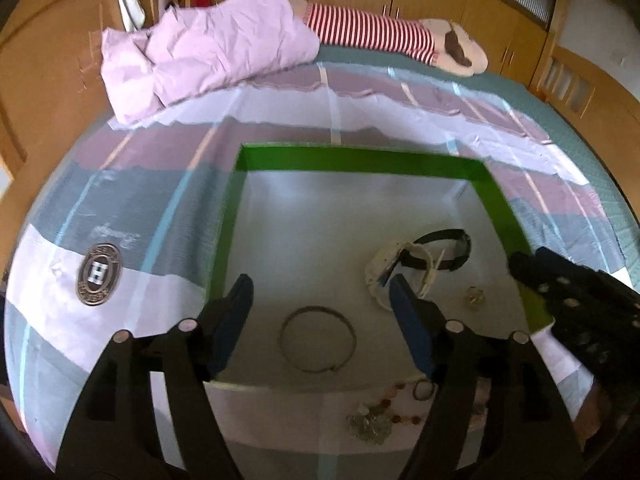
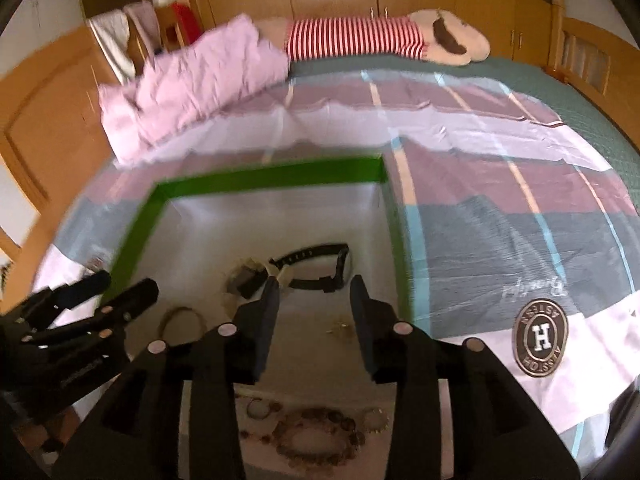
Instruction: Organize jewelry
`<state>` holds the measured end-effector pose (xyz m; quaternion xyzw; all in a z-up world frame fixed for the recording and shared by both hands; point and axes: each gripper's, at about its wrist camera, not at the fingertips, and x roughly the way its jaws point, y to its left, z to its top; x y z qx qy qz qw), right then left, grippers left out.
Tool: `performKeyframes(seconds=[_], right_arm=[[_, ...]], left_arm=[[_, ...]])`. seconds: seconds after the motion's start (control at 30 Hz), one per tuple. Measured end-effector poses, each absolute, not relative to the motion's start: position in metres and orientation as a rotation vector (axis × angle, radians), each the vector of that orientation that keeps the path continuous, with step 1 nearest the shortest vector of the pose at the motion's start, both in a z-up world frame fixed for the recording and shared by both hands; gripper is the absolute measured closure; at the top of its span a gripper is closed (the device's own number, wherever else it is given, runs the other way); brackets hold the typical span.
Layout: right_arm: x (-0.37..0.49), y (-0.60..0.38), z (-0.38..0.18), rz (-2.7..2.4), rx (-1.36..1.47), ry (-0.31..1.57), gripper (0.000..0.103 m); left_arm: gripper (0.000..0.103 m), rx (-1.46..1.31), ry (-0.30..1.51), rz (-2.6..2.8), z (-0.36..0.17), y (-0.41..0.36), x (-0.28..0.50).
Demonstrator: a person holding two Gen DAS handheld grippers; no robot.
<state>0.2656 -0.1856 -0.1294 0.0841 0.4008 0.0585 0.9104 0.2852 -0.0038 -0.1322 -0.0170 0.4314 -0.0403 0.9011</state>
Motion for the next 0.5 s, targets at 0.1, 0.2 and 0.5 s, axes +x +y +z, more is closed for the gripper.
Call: performKeyframes(seconds=[0.1,0.2,0.5], right_arm=[[0.23,-0.207,-0.121,0.12,0.187,0.793,0.054],[0.197,-0.224,-0.136,0.117,0.187,0.814,0.054],[0.179,-0.207,-0.212,0.14,0.16,1.003,0.061]], left_arm=[[0.032,-0.058,0.846,-0.103,-0.114,0.002,0.253],[0.032,-0.055,0.836,-0.111,-0.112,0.004,0.213],[0.034,-0.063,0.998,-0.168,-0.185,-0.023,0.187]])
